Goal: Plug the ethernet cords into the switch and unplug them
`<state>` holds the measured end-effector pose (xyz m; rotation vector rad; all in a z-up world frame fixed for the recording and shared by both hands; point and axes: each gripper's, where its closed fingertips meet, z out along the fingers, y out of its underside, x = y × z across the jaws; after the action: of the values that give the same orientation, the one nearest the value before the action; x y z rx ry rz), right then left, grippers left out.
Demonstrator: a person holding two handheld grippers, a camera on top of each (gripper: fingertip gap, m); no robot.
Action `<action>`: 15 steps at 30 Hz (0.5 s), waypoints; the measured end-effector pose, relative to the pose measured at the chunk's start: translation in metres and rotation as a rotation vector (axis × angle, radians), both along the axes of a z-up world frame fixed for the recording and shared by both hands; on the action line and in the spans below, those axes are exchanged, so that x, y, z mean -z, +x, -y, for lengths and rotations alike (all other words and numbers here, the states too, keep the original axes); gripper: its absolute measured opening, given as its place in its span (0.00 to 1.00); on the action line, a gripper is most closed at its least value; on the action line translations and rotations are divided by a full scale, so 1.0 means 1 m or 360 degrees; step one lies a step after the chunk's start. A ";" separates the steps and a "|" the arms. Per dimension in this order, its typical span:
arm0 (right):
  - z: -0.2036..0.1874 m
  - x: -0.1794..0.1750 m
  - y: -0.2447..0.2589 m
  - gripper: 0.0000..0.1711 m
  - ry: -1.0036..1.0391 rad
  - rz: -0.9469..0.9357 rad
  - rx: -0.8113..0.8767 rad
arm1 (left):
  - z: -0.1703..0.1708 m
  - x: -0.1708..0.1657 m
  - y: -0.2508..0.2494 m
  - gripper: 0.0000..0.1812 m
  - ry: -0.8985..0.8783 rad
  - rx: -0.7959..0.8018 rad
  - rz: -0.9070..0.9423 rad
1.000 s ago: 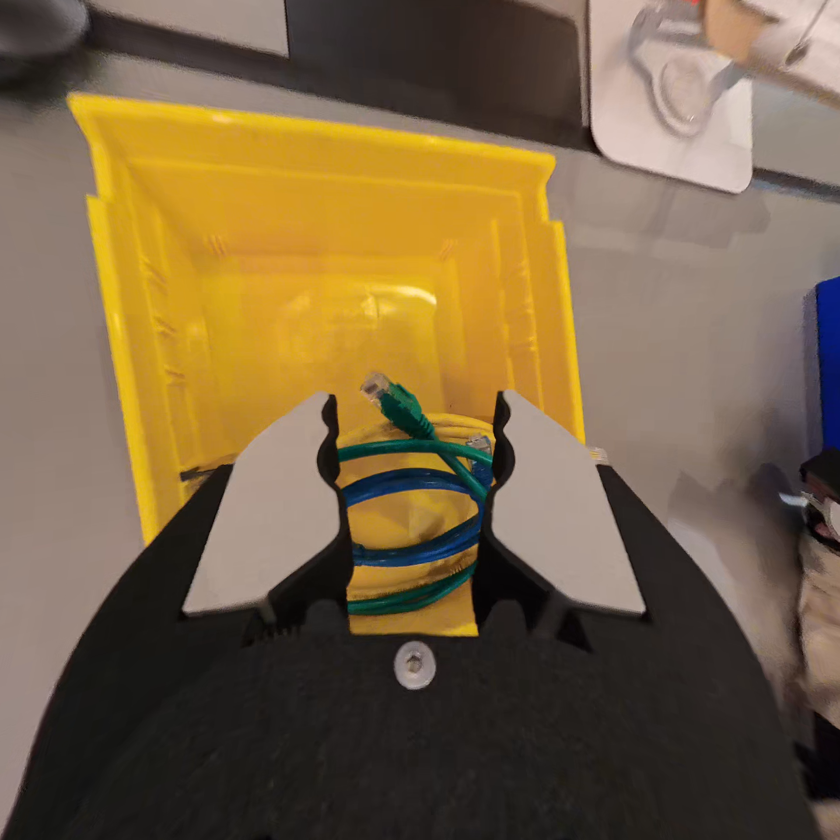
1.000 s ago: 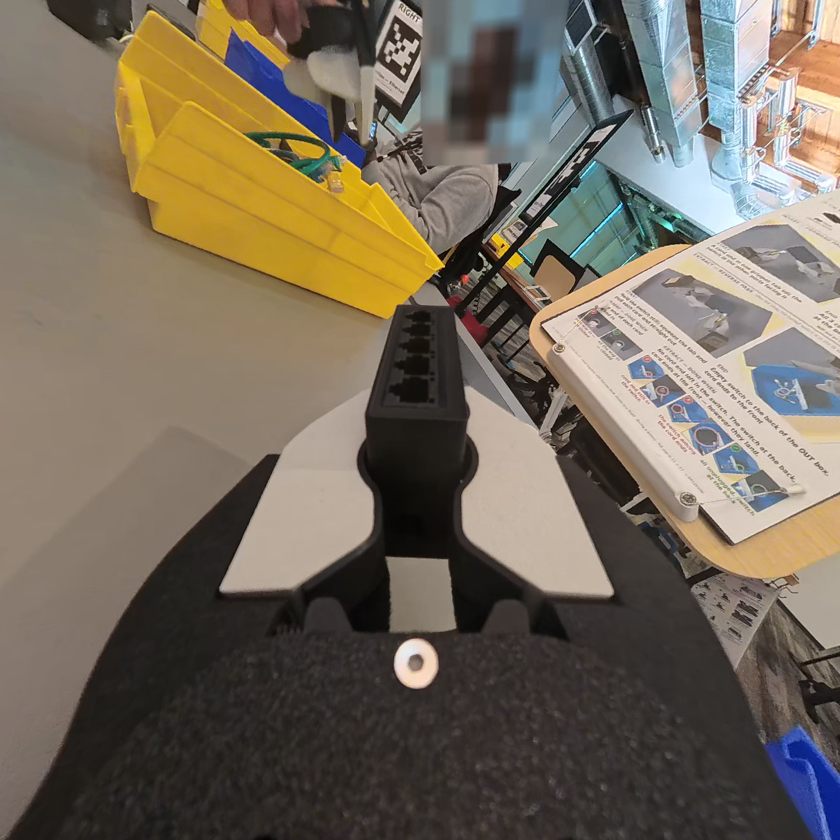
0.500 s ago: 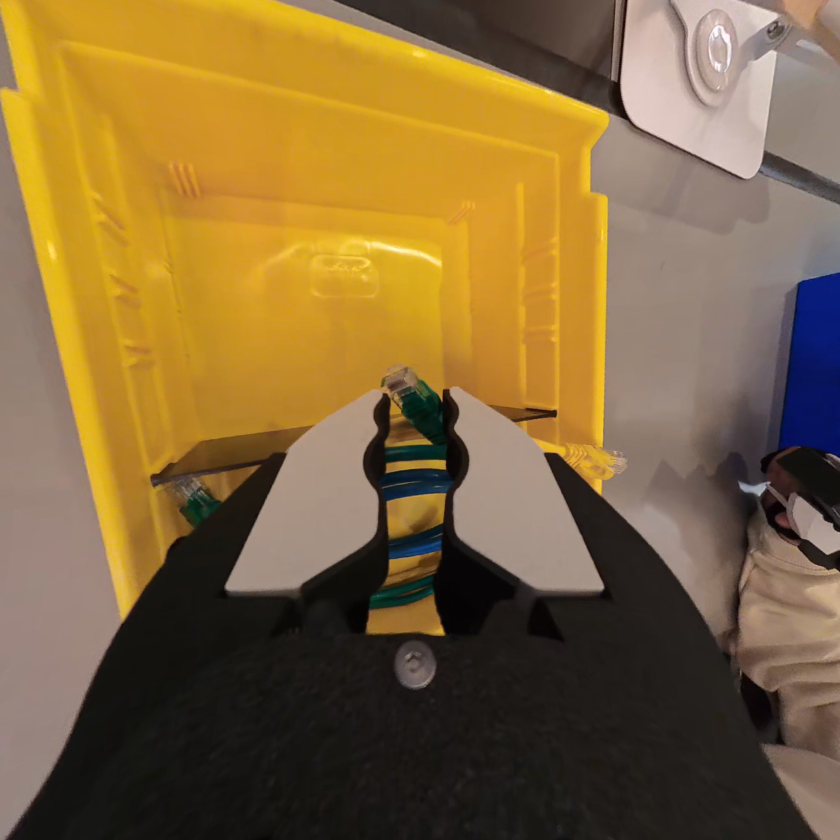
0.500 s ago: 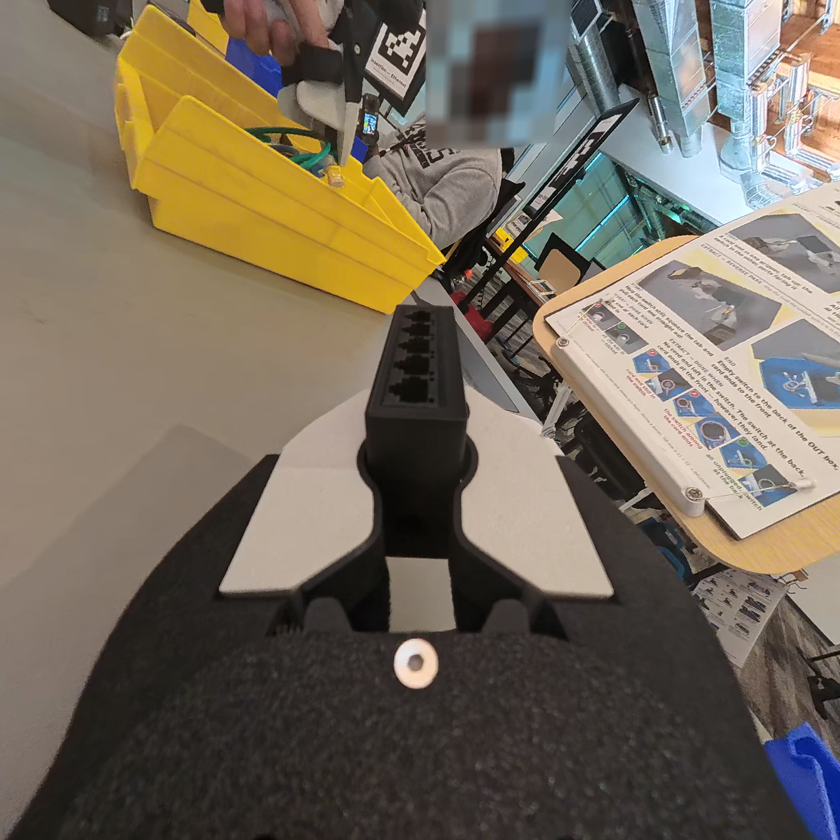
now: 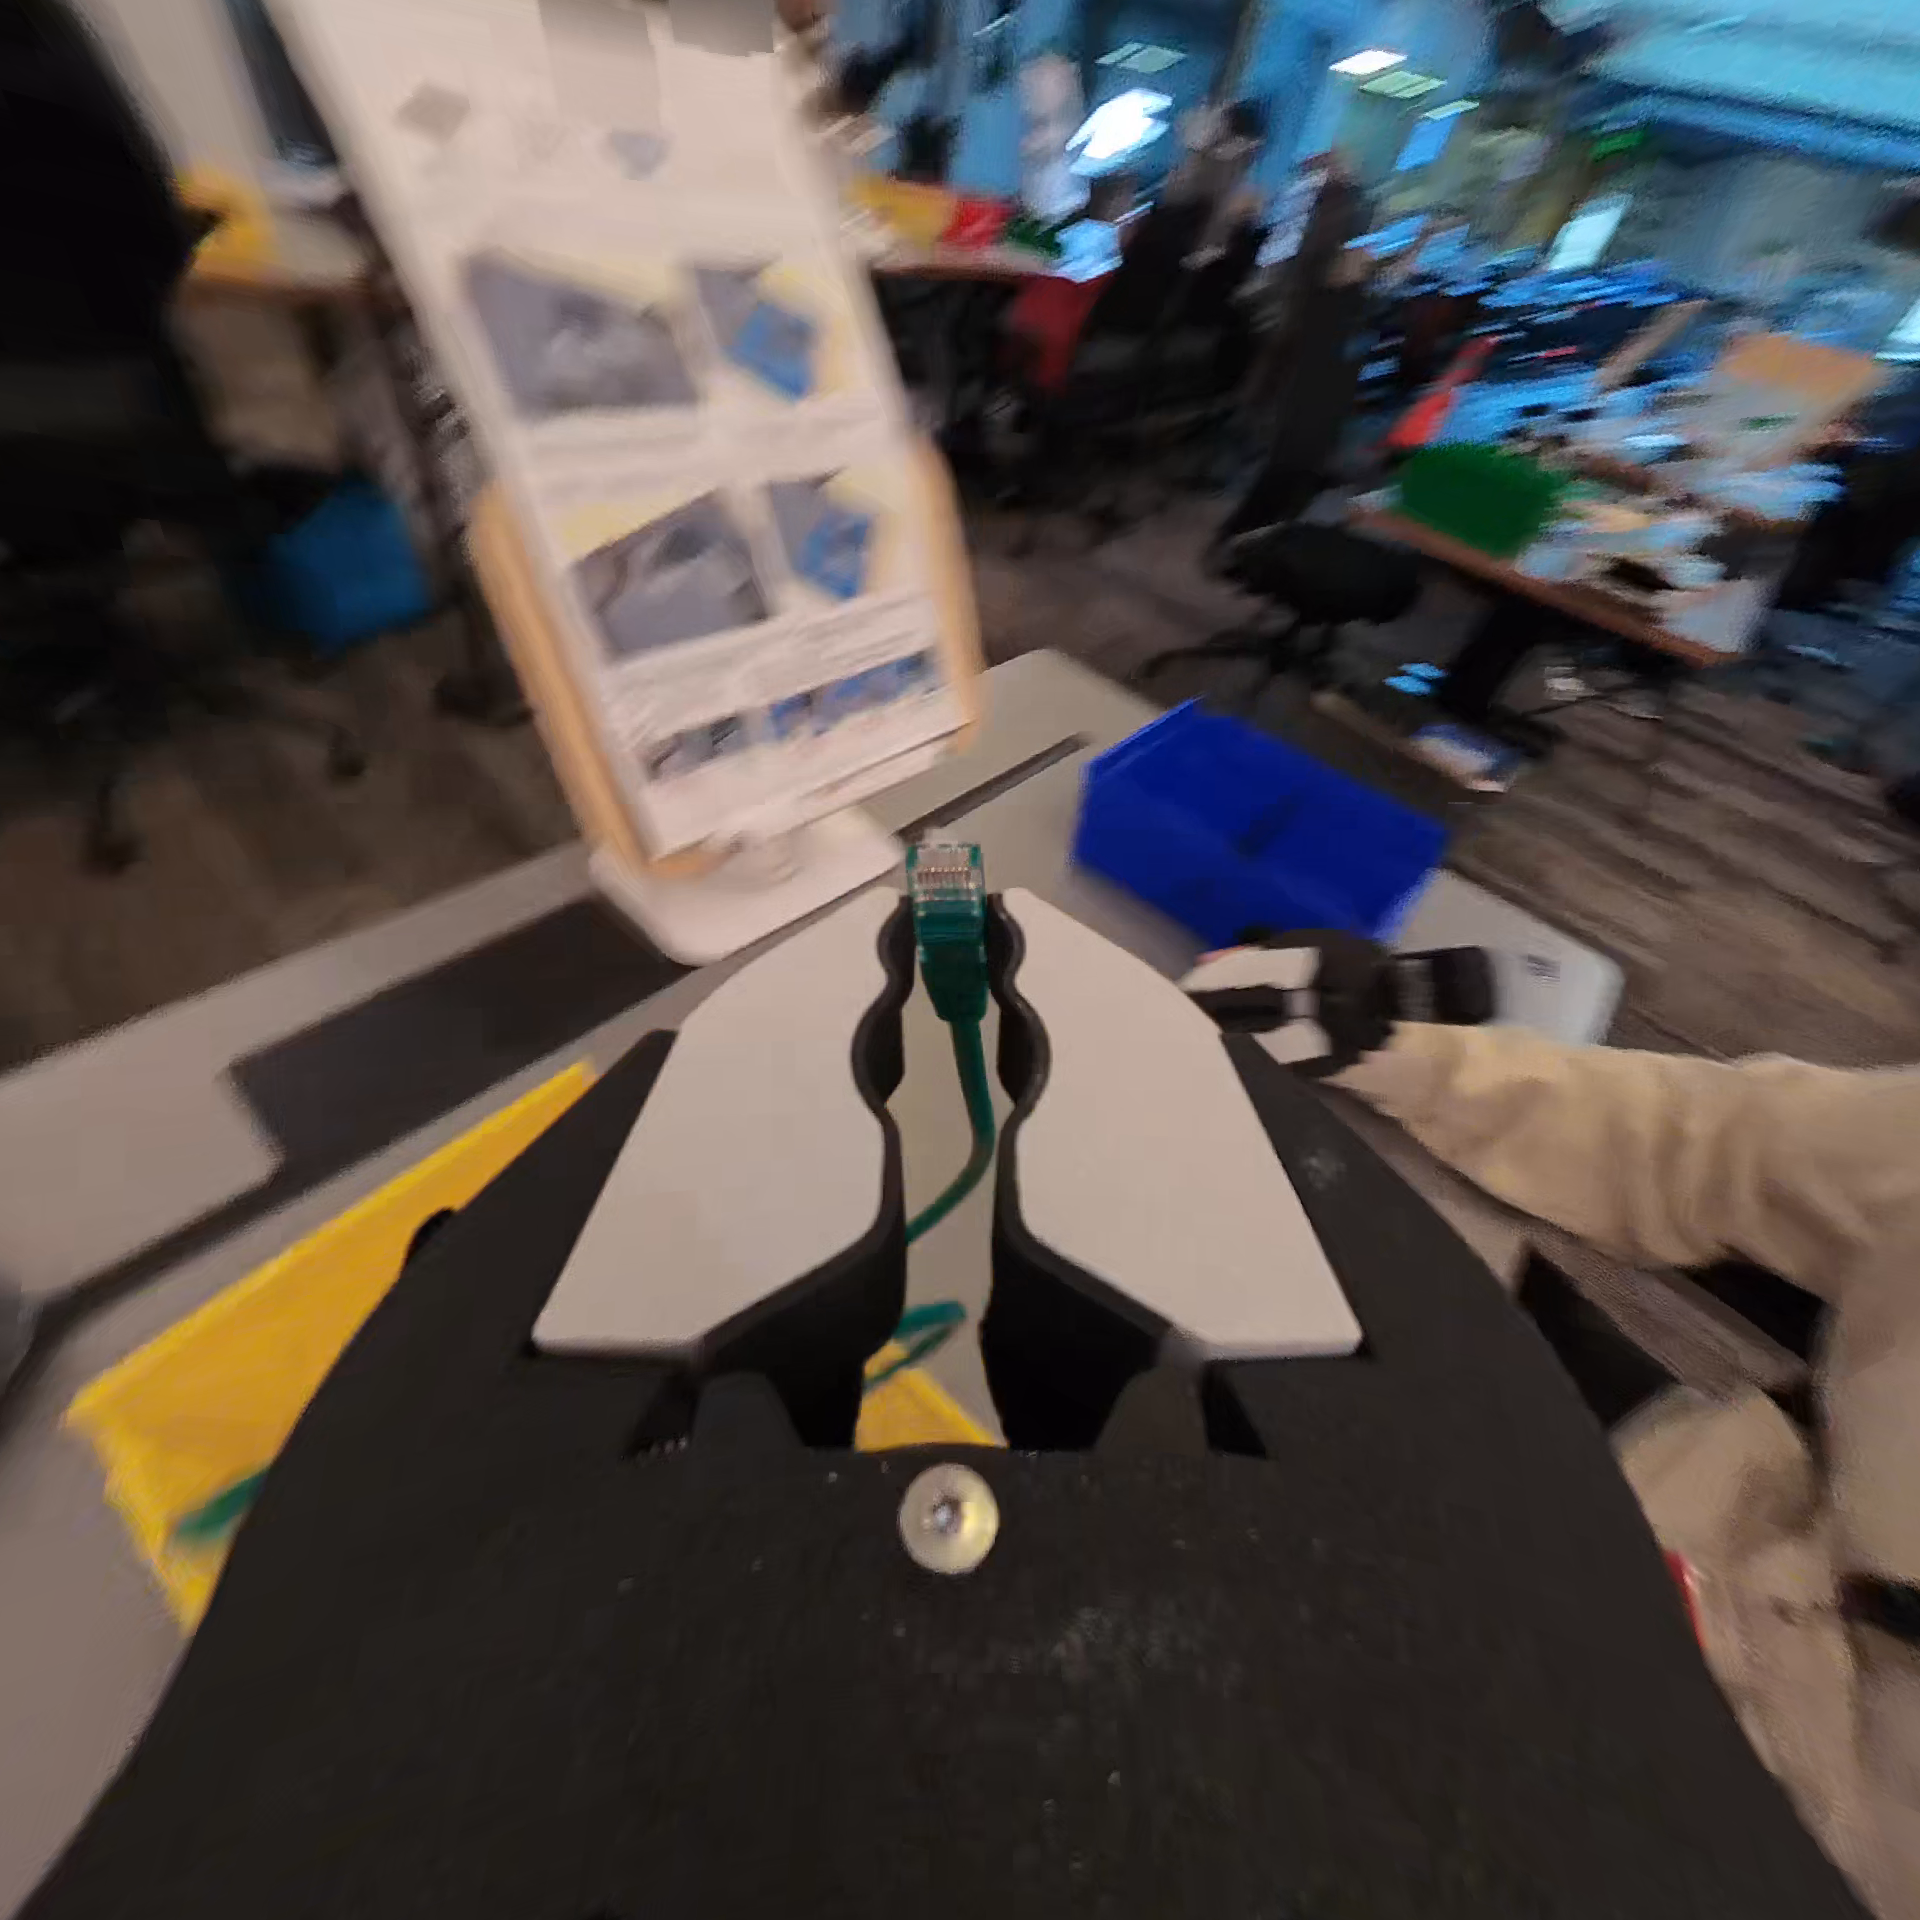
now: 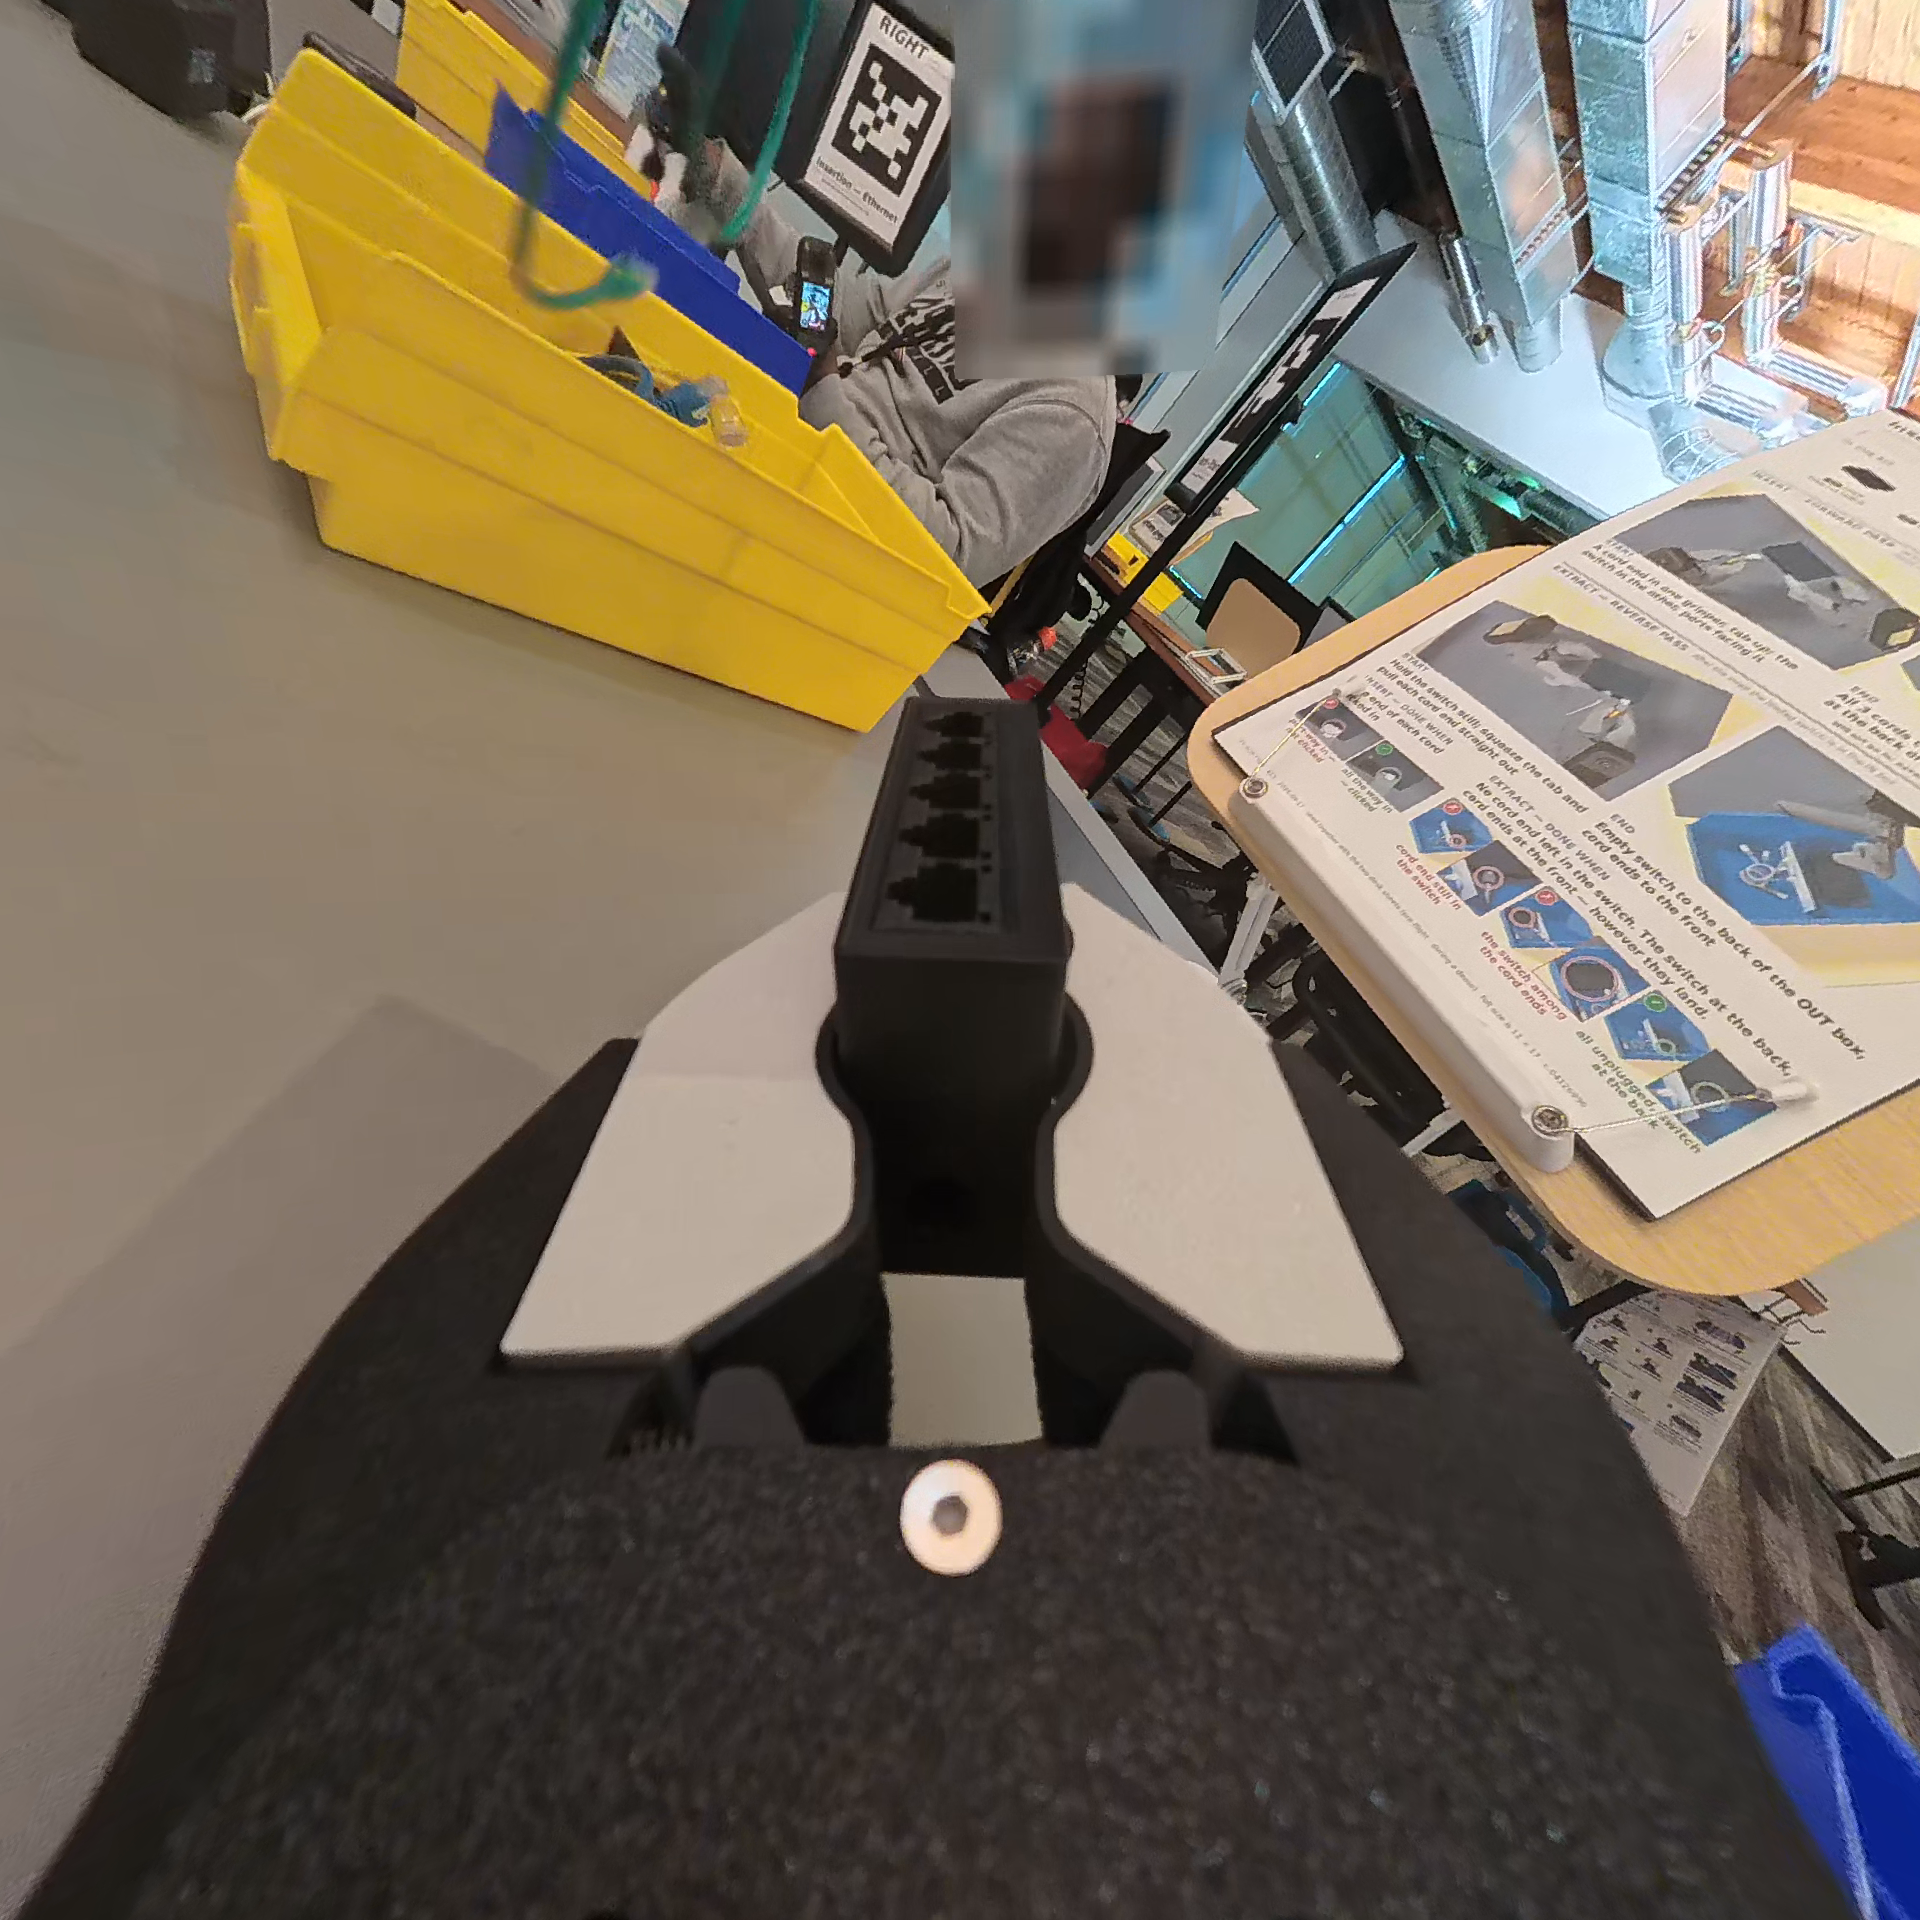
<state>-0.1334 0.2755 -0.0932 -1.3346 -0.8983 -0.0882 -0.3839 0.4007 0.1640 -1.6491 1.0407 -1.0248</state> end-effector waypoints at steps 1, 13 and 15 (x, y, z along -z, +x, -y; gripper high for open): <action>0.000 -0.001 0.000 0.18 0.0005 0.0002 0.0002 | 0.023 -0.020 0.006 0.07 0.0049 0.0138 0.0064; -0.001 -0.004 0.006 0.18 0.0013 -0.0019 0.0033 | 0.210 0.104 0.083 0.07 -0.0380 0.1095 0.0119; -0.002 -0.003 0.006 0.18 0.0011 -0.0019 0.0033 | 0.214 0.140 0.096 0.07 -0.0615 0.1124 0.0260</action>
<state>-0.1274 0.2771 -0.0900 -1.3372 -0.8733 -0.0992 -0.2875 0.1863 0.0243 -1.4678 1.4168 -1.8869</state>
